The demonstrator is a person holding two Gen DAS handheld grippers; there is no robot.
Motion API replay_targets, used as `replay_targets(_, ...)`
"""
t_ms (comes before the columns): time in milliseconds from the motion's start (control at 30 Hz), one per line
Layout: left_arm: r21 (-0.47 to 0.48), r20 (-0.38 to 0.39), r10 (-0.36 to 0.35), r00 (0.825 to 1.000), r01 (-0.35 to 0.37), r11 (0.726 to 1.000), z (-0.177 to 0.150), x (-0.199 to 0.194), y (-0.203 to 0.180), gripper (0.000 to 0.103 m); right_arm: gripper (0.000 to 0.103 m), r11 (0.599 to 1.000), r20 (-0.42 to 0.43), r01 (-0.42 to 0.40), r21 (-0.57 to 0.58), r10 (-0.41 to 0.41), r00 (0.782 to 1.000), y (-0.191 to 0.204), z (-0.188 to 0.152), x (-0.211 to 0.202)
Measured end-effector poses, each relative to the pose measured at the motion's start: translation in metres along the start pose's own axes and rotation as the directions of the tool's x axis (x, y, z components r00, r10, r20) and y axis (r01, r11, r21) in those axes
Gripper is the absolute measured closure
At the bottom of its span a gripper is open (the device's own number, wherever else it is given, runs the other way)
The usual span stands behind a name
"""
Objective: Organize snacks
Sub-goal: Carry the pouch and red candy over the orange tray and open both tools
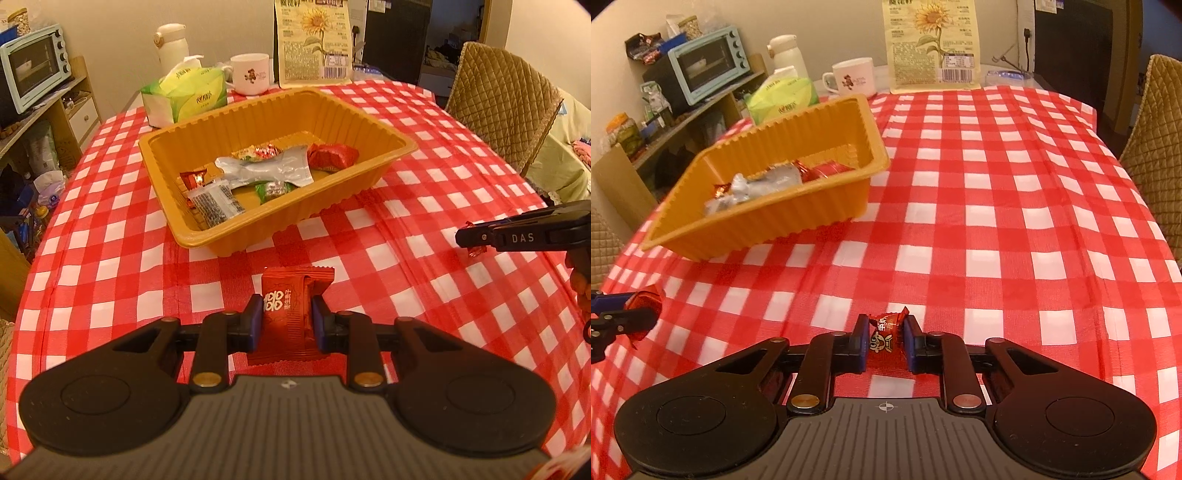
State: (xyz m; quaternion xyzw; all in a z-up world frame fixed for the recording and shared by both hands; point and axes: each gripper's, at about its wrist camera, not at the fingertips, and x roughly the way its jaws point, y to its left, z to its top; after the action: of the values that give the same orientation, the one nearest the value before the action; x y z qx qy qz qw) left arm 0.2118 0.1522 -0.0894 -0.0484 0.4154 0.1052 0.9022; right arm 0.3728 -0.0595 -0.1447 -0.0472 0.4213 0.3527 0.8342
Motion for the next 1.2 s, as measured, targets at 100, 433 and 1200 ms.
replay_targets(100, -0.004, 0.021, -0.003, 1.000, 0.003, 1.000, 0.003, -0.010, -0.001, 0.078, 0.083, 0.999, 0.009, -0.033, 0.003, 0.033, 0.999, 0.004, 0.004, -0.010)
replay_targets(433, 0.012, 0.131, -0.020, 0.991, 0.019, 1.000, 0.035, -0.040, -0.002, 0.078, 0.083, 0.988, 0.049, -0.154, 0.008, 0.154, 0.987, 0.027, 0.032, -0.038)
replay_targets(1200, 0.034, 0.178, -0.068, 0.982, 0.063, 0.997, 0.147, 0.033, 0.018, 0.078, 0.083, 0.985, 0.117, -0.175, -0.003, 0.174, 0.978, 0.051, 0.141, 0.012)
